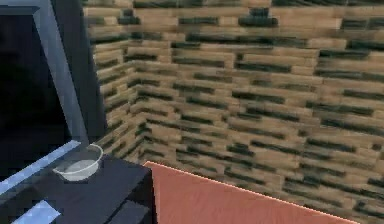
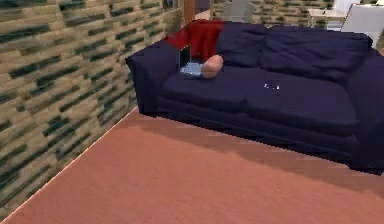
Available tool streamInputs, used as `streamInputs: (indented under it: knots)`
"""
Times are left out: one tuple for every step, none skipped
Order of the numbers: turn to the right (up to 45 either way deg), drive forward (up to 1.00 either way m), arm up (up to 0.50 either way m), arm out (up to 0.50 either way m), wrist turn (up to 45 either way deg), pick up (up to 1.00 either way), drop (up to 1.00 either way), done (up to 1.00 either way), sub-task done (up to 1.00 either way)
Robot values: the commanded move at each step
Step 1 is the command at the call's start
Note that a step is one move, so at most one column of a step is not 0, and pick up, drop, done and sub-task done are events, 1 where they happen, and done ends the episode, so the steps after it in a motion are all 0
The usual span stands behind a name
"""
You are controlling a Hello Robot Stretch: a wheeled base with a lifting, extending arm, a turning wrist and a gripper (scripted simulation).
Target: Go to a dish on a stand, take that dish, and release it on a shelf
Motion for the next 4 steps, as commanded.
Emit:
streamInputs:
  knots:
    - [0.0,0.80,0.00,0.00,0.0,0.00,0.00,0.00,0.00]
    - [-6.0,0.00,0.00,0.00,0.0,0.00,0.00,0.00,0.00]
    - [0.0,0.20,0.00,0.00,0.0,0.00,0.00,0.00,0.00]
    - [-45.0,0.00,0.00,0.00,0.0,0.00,0.00,0.00,0.00]
